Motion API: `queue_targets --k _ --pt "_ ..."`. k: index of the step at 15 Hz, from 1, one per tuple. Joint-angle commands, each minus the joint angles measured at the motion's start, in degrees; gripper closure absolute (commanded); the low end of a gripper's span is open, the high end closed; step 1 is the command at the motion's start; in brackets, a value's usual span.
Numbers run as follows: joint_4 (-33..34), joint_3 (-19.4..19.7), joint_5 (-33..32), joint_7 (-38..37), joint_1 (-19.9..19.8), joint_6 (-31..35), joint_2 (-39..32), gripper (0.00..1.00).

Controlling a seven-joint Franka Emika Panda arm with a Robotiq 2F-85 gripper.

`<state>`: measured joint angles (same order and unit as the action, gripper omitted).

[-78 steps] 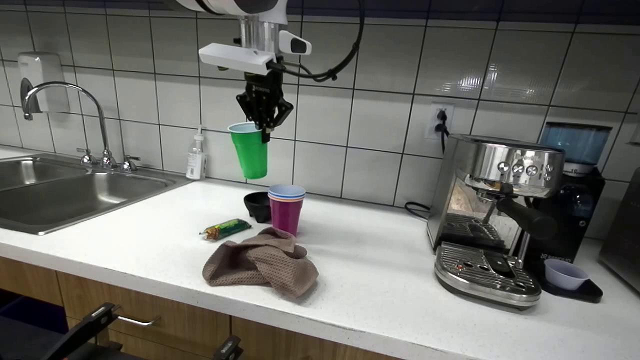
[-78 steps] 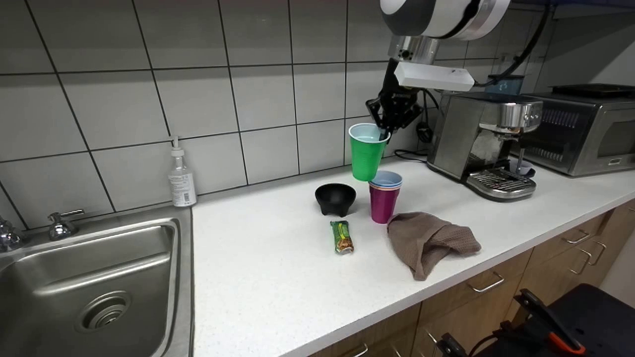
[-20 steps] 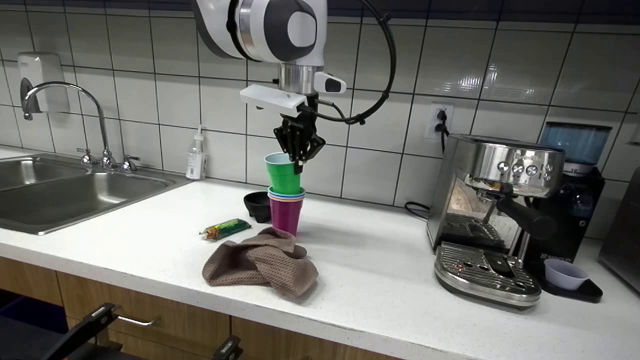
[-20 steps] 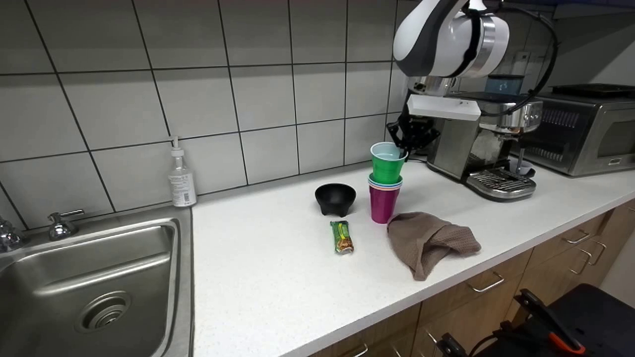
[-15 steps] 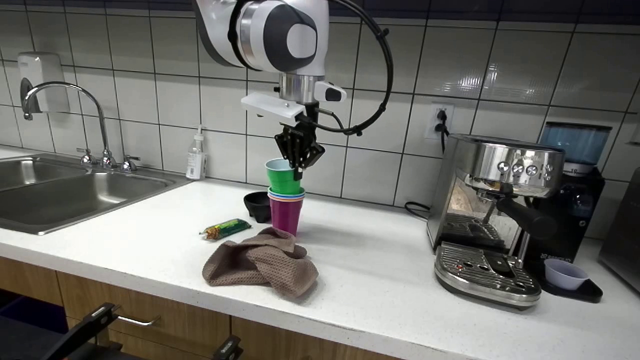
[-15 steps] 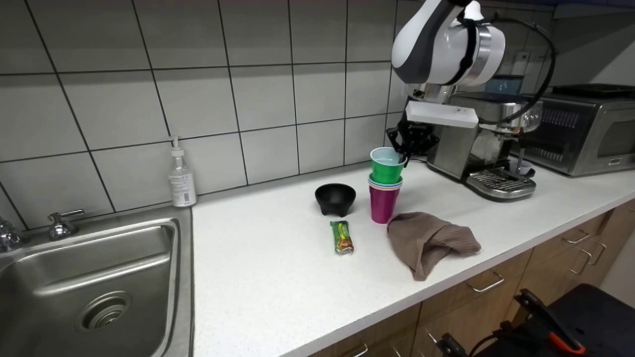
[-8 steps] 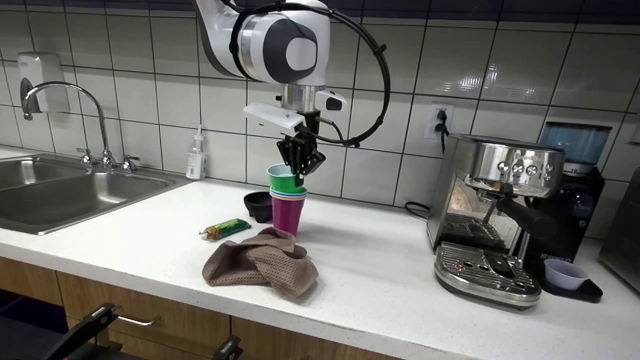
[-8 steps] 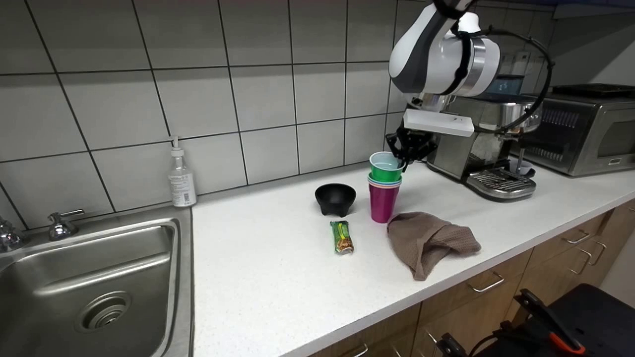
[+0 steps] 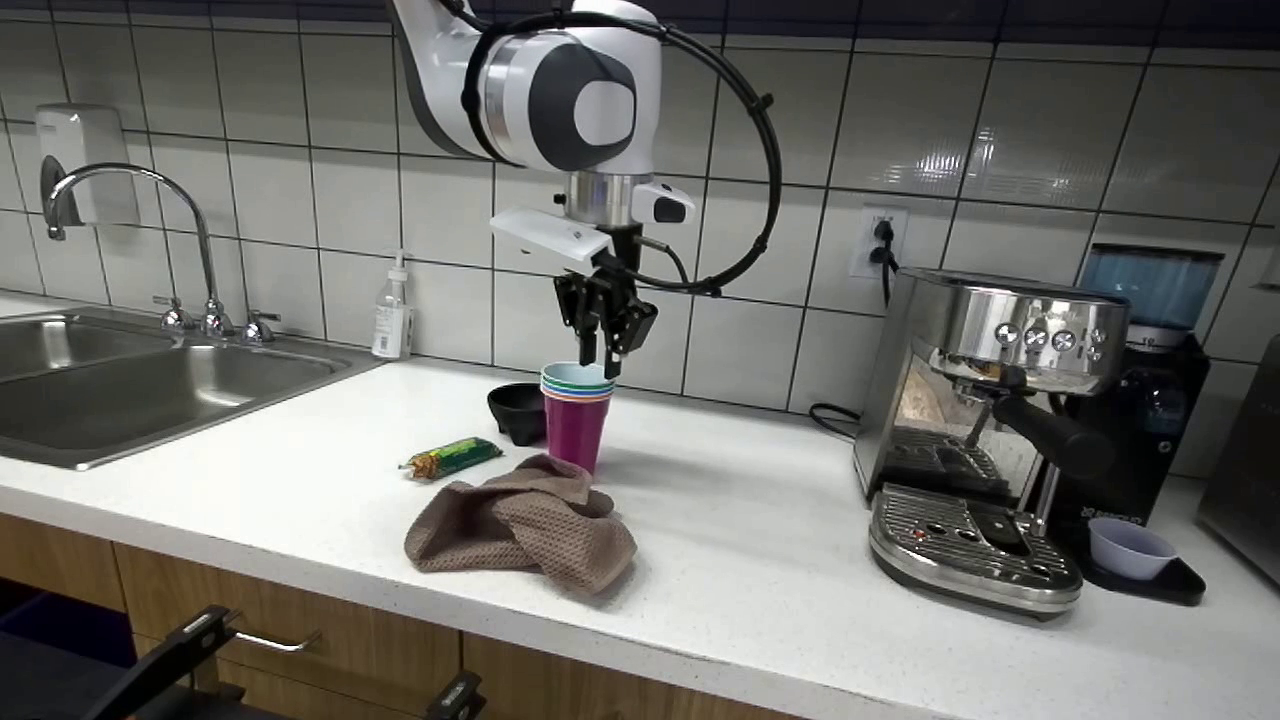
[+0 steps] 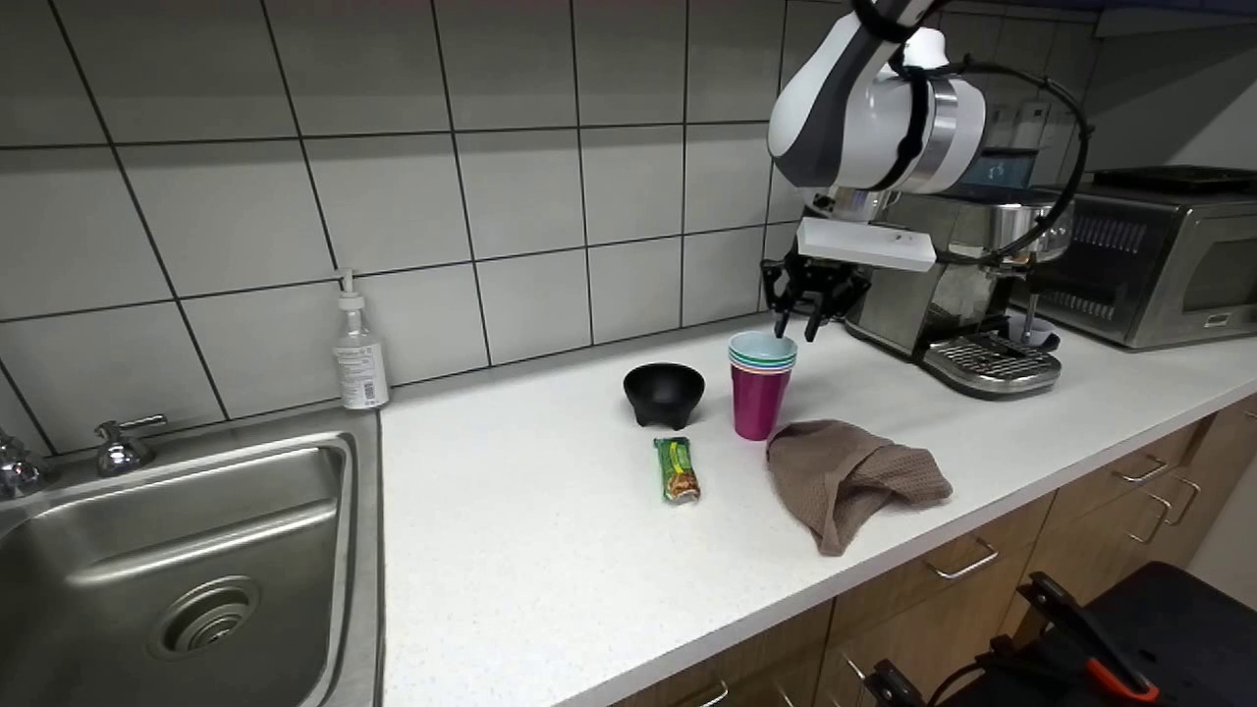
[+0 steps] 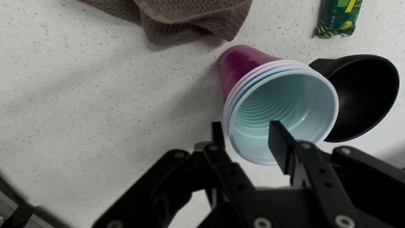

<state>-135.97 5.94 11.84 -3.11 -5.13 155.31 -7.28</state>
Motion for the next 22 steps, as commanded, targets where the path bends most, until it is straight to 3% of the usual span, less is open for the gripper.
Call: queue_targets --k 1,3,5,17,22 --pt "0.84 -0.72 1.07 1.39 -0.74 0.27 -0.29 0.27" --pt "0.60 -0.80 1.00 1.56 -0.67 0.19 0.00 0.09" --pt "0.28 -0.84 0.17 1.33 -0.39 0.06 0.30 0.00" --pt "-7.75 -1.25 -8.61 0.27 1.74 3.29 8.28 0.00" --pt "-12.24 -1.70 -12.25 1.80 2.02 1.10 14.29 0.00"
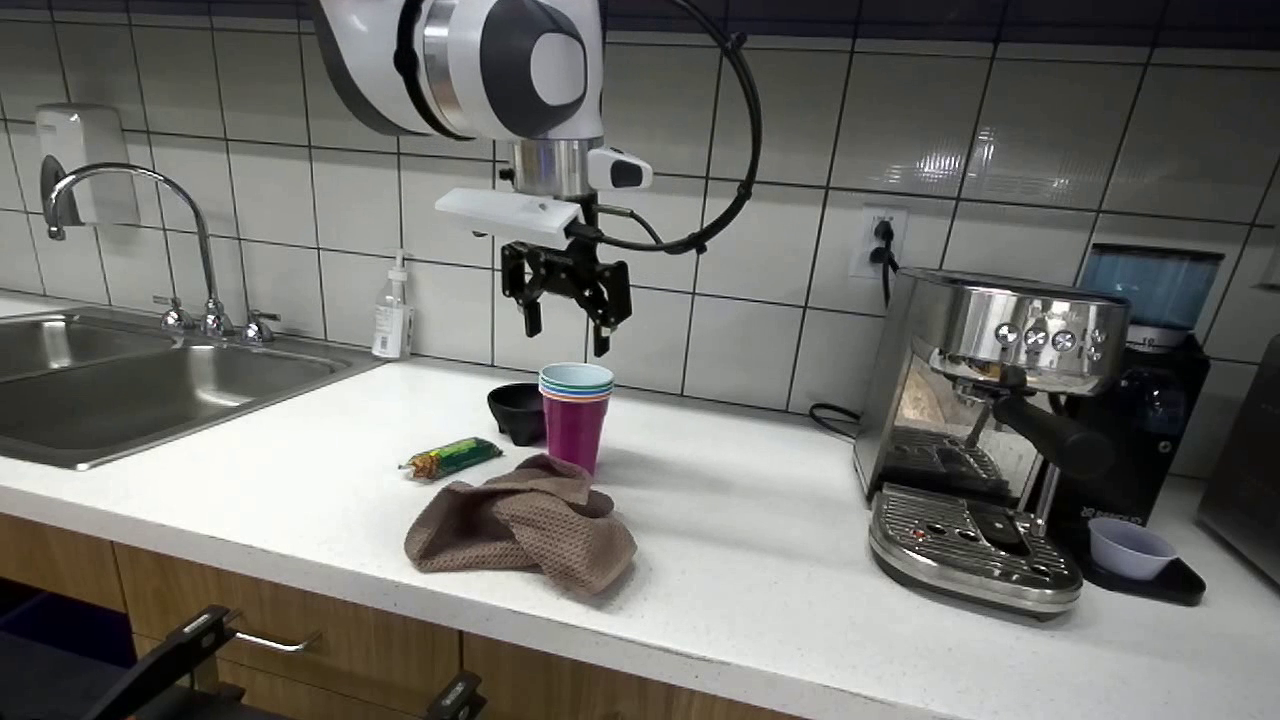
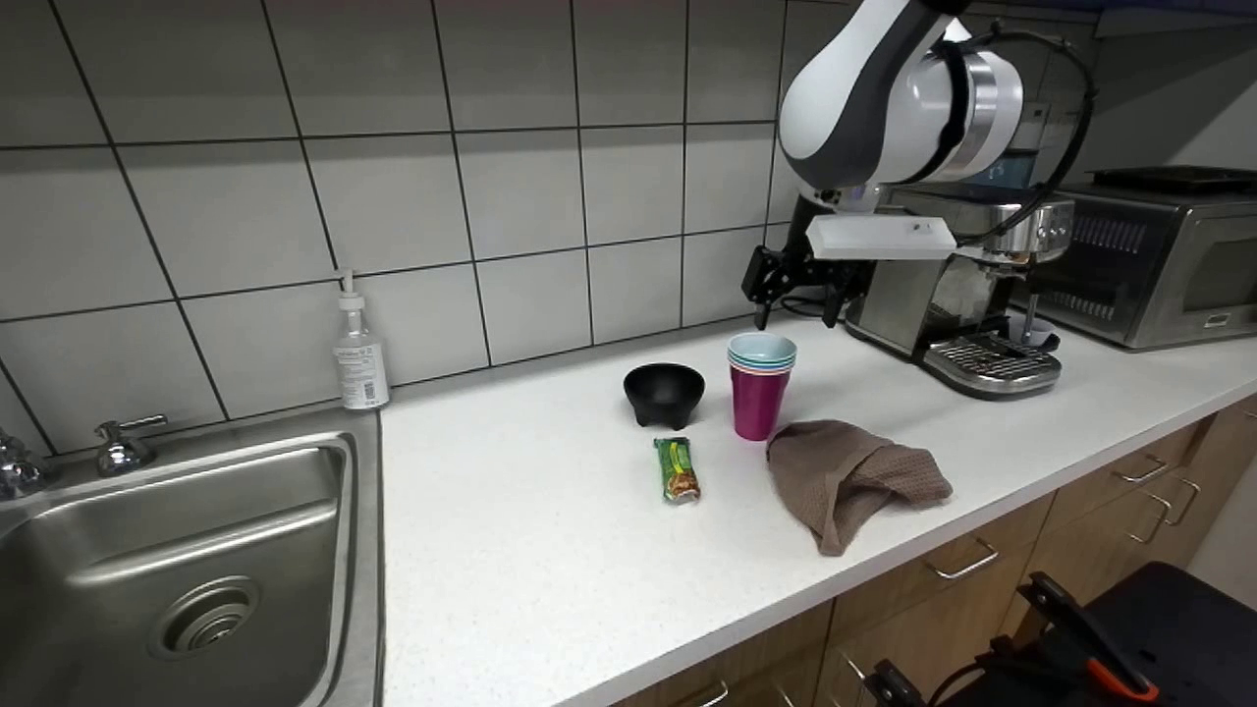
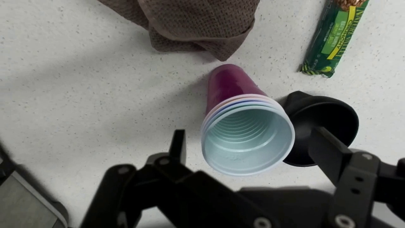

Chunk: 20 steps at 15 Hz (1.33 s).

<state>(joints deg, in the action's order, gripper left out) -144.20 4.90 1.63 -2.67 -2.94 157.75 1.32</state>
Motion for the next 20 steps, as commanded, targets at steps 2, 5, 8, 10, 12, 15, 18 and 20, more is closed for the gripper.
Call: queue_targets --k 2,5,8,10,12,15,18,20 --pt "-5.44 -0.94 -3.00 2.42 -0.06 -2.84 8.01 0.00" --pt "-7.04 -0.81 -1.07 7.44 0.87 -5.97 11.16 0.00" --pt "-7.34 0.19 0.20 13.09 1.76 -10.28 13.58 0.00" --pt "-6.90 1.02 0.69 17.18 2.03 -13.41 14.67 0.00" --pt "-6.02 2.11 0.45 21.01 1.83 -16.22 15.07 0.00" --pt "-4.35 3.80 -1.06 25.82 1.06 -19.62 14.44 0.00" --pt "-2.84 5.20 -2.25 30.19 0.67 -21.57 13.24 0.00" --pt "-4.45 4.85 -1.30 28.43 0.97 -19.22 13.62 0.00"
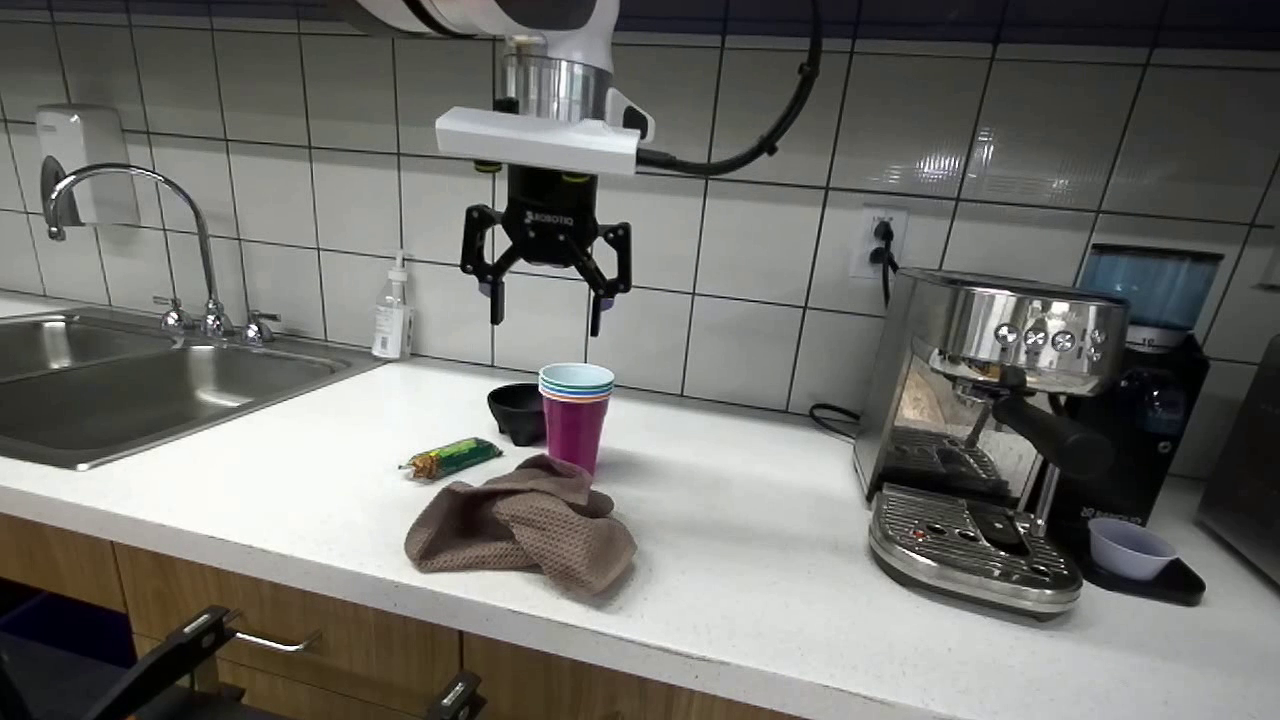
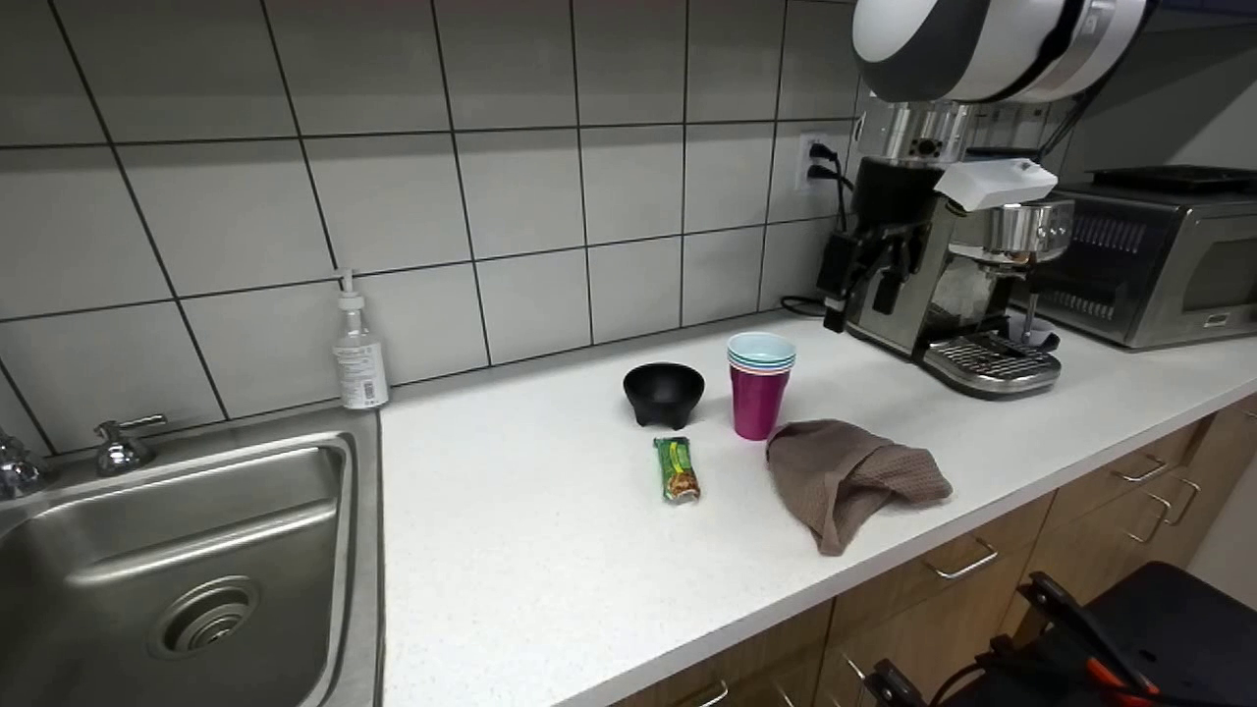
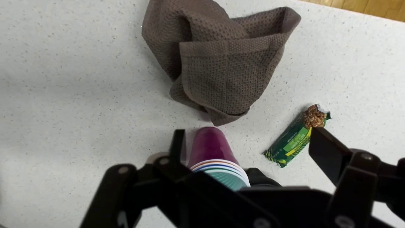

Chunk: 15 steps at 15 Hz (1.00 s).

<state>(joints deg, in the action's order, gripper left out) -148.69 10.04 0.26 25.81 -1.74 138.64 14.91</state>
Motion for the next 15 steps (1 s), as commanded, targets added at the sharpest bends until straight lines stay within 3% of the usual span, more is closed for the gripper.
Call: queue_targets --k 1,15 --pt "0.32 0.08 0.00 0.95 -0.30 -0.33 -0.08 0.00" --pt "0.76 0.29 -0.07 2.00 -0.41 -0.57 -0.51 0.00"
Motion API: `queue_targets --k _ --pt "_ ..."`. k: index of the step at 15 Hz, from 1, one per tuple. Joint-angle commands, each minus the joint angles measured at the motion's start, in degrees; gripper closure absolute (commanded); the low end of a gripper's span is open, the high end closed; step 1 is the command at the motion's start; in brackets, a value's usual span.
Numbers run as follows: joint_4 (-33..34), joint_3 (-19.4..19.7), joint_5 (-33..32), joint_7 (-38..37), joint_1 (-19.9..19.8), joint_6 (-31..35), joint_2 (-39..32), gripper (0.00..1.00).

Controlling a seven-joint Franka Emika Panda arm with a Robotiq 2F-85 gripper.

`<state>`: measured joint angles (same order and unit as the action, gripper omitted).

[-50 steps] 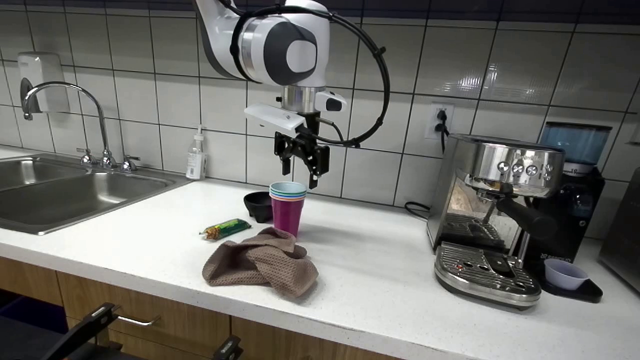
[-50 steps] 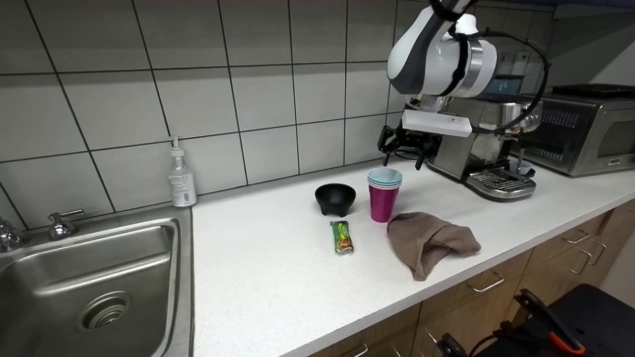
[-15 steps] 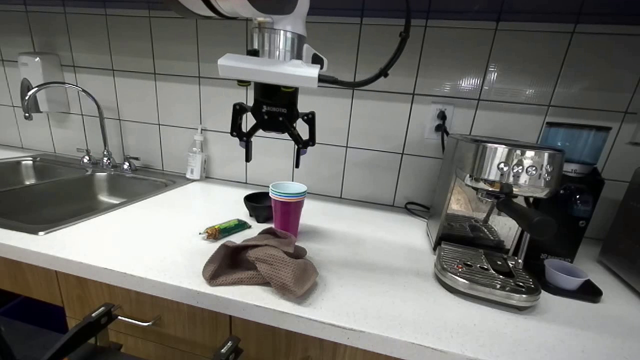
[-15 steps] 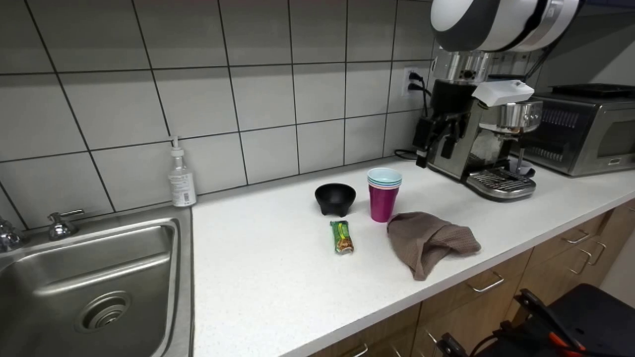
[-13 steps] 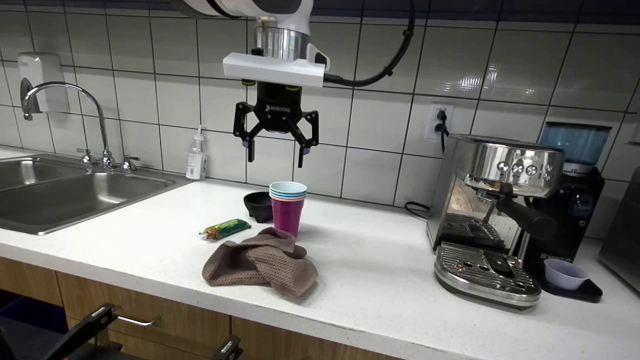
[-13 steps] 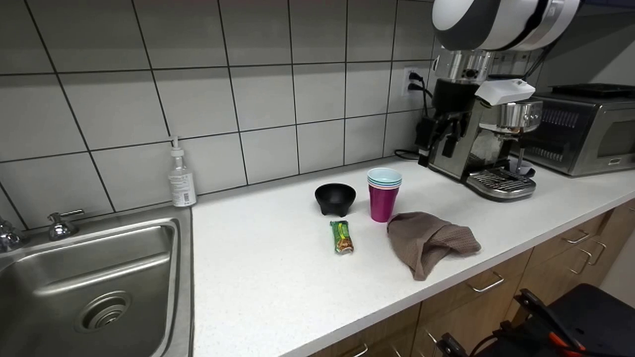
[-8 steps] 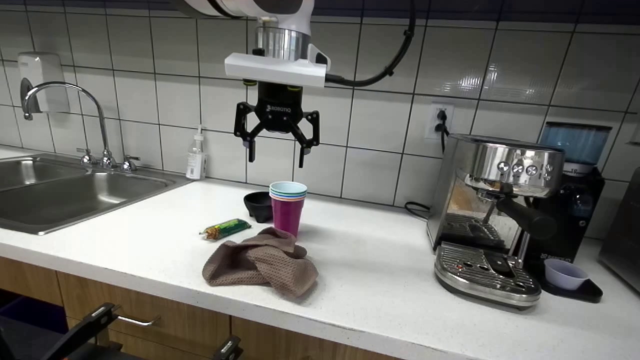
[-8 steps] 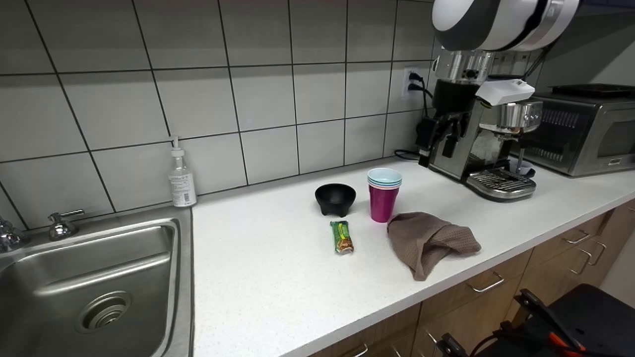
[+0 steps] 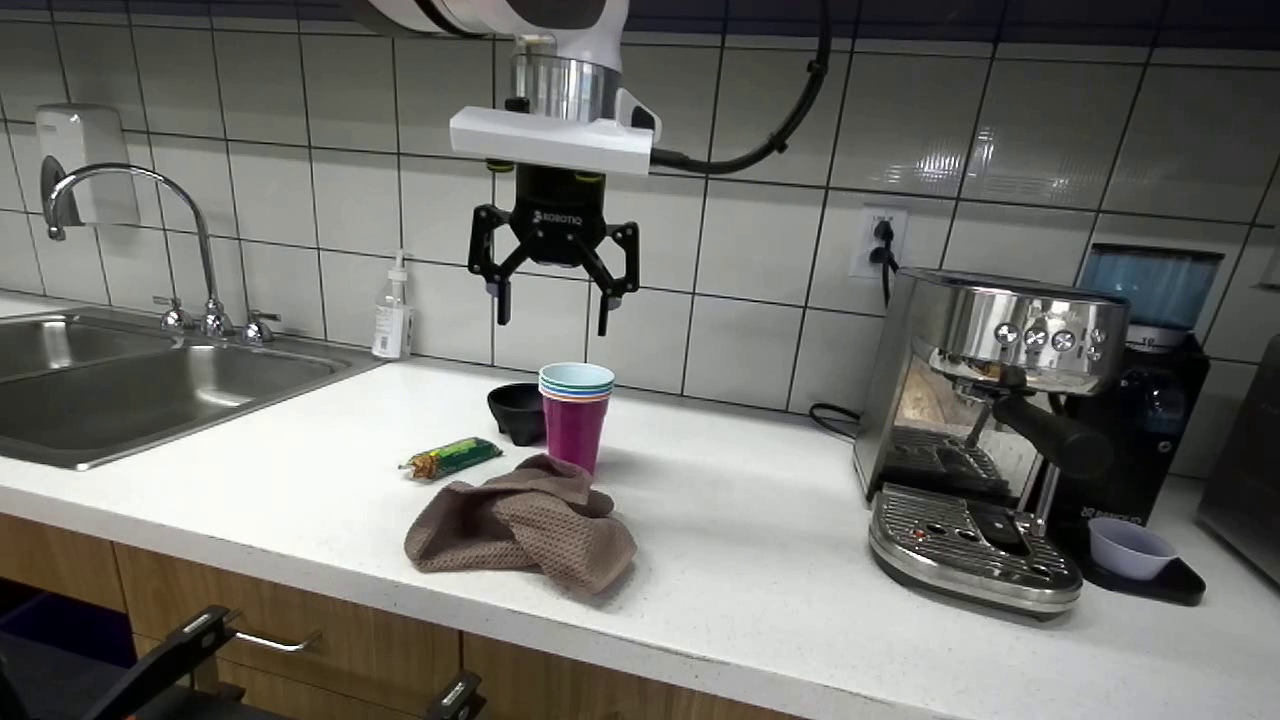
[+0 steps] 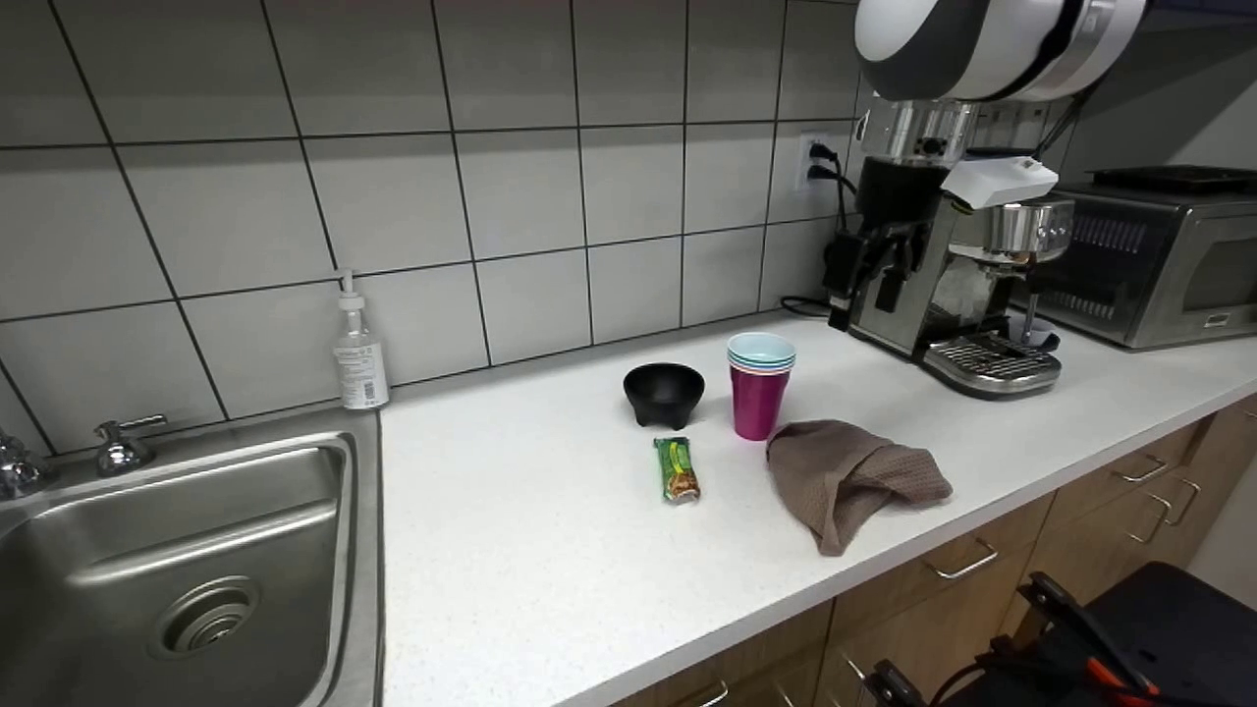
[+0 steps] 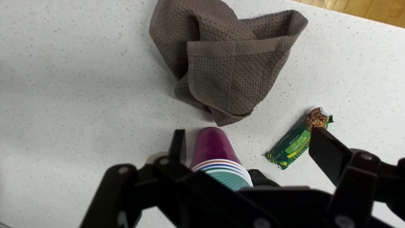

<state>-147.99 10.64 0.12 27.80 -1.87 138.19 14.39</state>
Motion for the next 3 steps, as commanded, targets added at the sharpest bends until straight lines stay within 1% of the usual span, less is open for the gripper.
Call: queue_targets --k 1,3 --pt "0.05 -0.31 0.07 0.01 -0.28 -0.12 0.01 0.00" --pt "0.07 -0.31 0.07 0.01 -0.28 -0.12 0.00 0.00"
